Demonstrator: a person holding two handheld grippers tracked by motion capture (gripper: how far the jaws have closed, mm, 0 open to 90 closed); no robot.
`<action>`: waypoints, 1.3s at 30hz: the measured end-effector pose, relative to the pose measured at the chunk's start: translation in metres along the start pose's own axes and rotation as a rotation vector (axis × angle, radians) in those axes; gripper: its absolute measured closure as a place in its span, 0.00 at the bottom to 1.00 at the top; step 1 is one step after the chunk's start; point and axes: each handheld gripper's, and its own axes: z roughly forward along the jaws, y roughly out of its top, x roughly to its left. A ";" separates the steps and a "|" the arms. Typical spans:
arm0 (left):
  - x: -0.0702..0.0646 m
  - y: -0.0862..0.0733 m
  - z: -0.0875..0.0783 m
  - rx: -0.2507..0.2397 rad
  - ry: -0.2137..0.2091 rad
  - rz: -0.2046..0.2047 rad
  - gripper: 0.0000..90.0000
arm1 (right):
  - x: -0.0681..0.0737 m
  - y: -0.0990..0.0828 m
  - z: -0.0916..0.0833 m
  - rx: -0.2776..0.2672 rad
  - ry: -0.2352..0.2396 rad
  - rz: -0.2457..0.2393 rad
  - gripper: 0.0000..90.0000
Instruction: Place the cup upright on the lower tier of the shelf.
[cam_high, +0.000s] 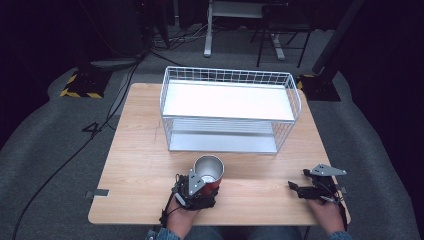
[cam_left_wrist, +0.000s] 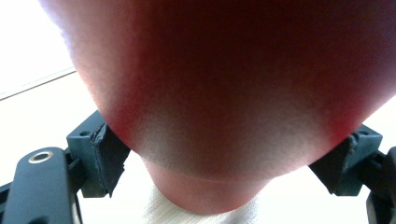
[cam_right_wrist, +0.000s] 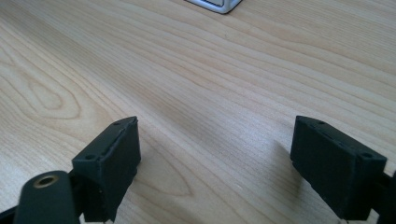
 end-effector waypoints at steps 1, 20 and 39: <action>0.000 0.001 0.000 0.007 0.001 0.001 0.19 | 0.000 0.000 0.000 0.000 -0.001 0.001 0.18; 0.018 0.030 -0.008 0.018 -0.008 -0.047 0.19 | 0.000 0.000 0.000 -0.001 0.000 0.002 0.19; 0.049 0.074 0.027 0.013 -0.012 -0.094 0.19 | 0.000 0.000 0.000 0.000 0.002 0.001 0.19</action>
